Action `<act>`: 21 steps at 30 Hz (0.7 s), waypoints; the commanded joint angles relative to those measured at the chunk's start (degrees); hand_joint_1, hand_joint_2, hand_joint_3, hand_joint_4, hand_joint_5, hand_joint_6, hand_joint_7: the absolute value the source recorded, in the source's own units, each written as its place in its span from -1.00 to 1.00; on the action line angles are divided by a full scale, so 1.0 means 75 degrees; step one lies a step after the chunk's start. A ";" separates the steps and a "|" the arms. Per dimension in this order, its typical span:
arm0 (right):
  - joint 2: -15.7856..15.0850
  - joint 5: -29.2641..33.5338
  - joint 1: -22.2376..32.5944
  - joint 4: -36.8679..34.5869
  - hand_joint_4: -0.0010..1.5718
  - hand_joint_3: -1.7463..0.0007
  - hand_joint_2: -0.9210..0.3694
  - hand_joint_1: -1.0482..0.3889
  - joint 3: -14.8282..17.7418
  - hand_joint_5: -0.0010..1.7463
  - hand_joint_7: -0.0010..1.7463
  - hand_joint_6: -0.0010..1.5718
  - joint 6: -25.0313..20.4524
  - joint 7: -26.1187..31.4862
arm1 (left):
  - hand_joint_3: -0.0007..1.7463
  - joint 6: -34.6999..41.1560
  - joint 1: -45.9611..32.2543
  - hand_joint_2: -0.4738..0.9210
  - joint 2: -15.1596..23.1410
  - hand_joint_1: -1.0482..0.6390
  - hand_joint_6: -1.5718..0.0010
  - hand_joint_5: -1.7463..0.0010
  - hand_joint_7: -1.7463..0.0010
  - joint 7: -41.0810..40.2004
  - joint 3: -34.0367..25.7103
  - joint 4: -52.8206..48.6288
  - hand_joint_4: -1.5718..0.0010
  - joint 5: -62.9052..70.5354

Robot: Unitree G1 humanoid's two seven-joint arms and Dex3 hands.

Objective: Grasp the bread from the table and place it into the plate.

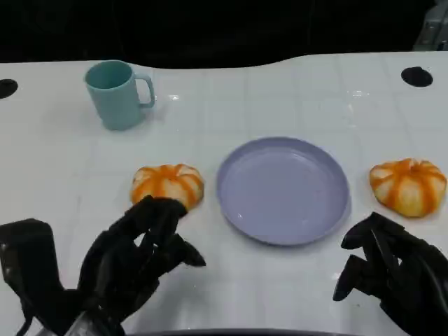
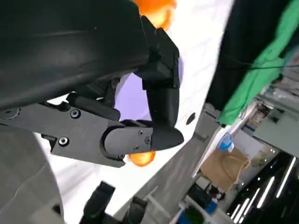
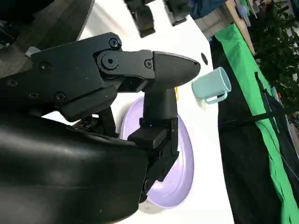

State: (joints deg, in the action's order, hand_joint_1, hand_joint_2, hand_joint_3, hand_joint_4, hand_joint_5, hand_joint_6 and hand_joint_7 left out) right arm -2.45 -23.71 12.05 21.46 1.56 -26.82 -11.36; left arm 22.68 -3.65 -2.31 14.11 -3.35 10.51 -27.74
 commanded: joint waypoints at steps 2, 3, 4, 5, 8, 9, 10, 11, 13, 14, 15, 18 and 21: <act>-0.0024 0.0007 -0.0019 0.0059 -0.19 0.46 -1.00 -0.14 0.0041 1.00 0.83 -0.36 0.0014 0.0061 | -0.94 -0.1087 0.0371 0.96 0.0474 -0.25 0.47 -0.36 0.39 0.0250 0.0117 -0.0208 0.68 0.0851; -0.0031 0.0014 -0.0021 0.0060 -0.19 0.46 -1.00 -0.14 0.0033 1.00 0.83 -0.36 0.0015 0.0056 | -0.94 -0.1228 0.0442 0.96 0.0609 -0.25 0.46 -0.34 0.44 0.0253 0.0175 -0.0226 0.72 0.1090; -0.0029 0.0024 -0.0021 0.0052 -0.19 0.46 -1.00 -0.14 0.0025 1.00 0.83 -0.36 0.0046 0.0044 | -0.95 -0.1444 0.0537 0.96 0.0822 -0.24 0.47 -0.32 0.48 0.0294 0.0264 -0.0264 0.77 0.1423; -0.0029 0.0026 -0.0022 0.0034 -0.19 0.46 -1.00 -0.15 0.0021 1.00 0.83 -0.36 0.0087 0.0018 | -0.95 -0.1691 0.0619 0.96 0.1013 -0.24 0.48 -0.29 0.52 0.0329 0.0350 -0.0321 0.84 0.1751; -0.0021 0.0013 -0.0034 0.0015 -0.19 0.46 -1.00 -0.15 0.0028 1.00 0.84 -0.37 0.0092 0.0012 | -0.97 -0.2662 0.0866 0.96 0.1653 -0.24 0.49 -0.18 0.66 0.0208 0.0679 -0.0569 0.90 0.3080; -0.0014 0.0006 -0.0038 0.0021 -0.19 0.47 -1.00 -0.15 0.0032 1.00 0.84 -0.36 0.0066 0.0032 | -0.99 -0.2980 0.0933 0.95 0.1822 -0.21 0.47 -0.07 0.75 0.0143 0.0770 -0.0665 0.89 0.3498; -0.0008 -0.0007 -0.0042 0.0032 -0.19 0.48 -1.00 -0.15 0.0038 1.00 0.84 -0.36 0.0036 0.0047 | -0.99 -0.3332 0.1054 0.95 0.2057 -0.21 0.47 -0.03 0.79 0.0066 0.0879 -0.0812 0.88 0.4007; 0.0000 -0.0004 -0.0040 0.0039 -0.20 0.48 -1.00 -0.15 0.0035 1.00 0.84 -0.36 0.0018 0.0068 | -0.99 -0.3601 0.1171 0.95 0.2254 -0.21 0.48 0.00 0.83 -0.0017 0.0965 -0.0959 0.90 0.4439; 0.0020 -0.0012 -0.0032 0.0036 -0.20 0.49 -1.00 -0.15 0.0035 1.00 0.84 -0.36 0.0024 0.0076 | -1.00 -0.3889 0.1351 0.93 0.2531 -0.22 0.50 0.06 0.87 -0.0164 0.1102 -0.1135 0.94 0.5118; 0.0031 -0.0022 -0.0027 0.0031 -0.20 0.49 -1.00 -0.15 0.0037 1.00 0.84 -0.36 0.0037 0.0073 | -1.00 -0.3939 0.1410 0.92 0.2612 -0.22 0.50 0.08 0.88 -0.0223 0.1150 -0.1168 0.95 0.5365; 0.0040 -0.0028 -0.0025 0.0028 -0.20 0.49 -1.00 -0.15 0.0041 1.00 0.84 -0.36 0.0044 0.0068 | -1.00 -0.3971 0.1445 0.91 0.2651 -0.22 0.50 0.09 0.89 -0.0261 0.1177 -0.1191 0.95 0.5517; 0.0024 0.0010 -0.0036 -0.0039 -0.19 0.48 -1.00 -0.14 0.0032 1.00 0.83 -0.36 0.0148 0.0000 | -1.00 -0.4235 0.1754 0.88 0.2977 -0.16 0.52 0.22 0.94 -0.0334 0.1386 -0.1390 0.98 0.6275; -0.0007 0.0069 -0.0036 -0.0031 -0.18 0.47 -1.00 -0.15 0.0001 1.00 0.84 -0.35 0.0162 0.0000 | -1.00 -0.4300 0.2101 0.87 0.3288 -0.16 0.59 0.35 0.98 -0.0356 0.1685 -0.1549 1.00 0.7115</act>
State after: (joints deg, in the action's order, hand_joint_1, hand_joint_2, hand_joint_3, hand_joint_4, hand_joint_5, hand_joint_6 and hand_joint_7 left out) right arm -1.92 -23.64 11.81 21.10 1.43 -26.42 -11.26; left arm -8.73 9.77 19.78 12.27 7.85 -0.03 21.78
